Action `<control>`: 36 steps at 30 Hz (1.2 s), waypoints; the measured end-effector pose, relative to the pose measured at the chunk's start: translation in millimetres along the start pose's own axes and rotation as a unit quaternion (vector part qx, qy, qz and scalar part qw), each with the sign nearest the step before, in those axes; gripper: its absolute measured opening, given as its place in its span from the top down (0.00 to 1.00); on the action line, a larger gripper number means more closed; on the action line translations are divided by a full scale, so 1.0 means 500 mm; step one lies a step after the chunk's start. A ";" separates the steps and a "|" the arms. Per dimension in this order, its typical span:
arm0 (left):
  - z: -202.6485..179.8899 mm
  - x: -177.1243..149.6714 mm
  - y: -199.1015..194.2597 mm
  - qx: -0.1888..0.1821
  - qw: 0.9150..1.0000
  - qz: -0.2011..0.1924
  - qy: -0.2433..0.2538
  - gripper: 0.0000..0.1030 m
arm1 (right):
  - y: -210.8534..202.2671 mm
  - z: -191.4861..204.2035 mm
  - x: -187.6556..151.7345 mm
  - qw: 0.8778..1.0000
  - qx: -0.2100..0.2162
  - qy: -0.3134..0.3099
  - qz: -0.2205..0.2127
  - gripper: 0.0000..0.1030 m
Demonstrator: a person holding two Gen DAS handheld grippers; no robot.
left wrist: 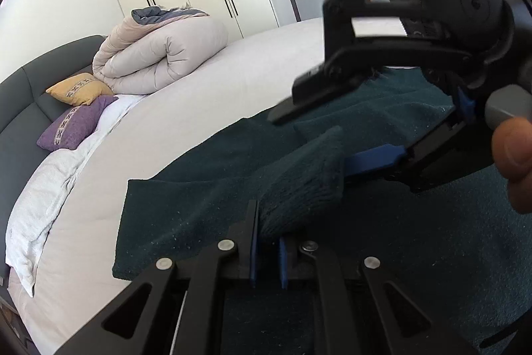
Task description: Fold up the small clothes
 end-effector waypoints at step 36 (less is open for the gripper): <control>0.163 0.139 0.064 -0.218 0.950 0.059 -0.215 0.83 | -0.491 -0.205 0.109 0.957 -0.244 -0.035 -0.156 0.93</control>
Point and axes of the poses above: each gripper's, at about its wrist camera, not at the fingertips, and y roughly the way its jaws point, z to its left, x to its top, the point moved 9 cm from there along y, roughly the way its jaws point, and after that the axes turned 10 degrees about z, right-handed, at the moved point
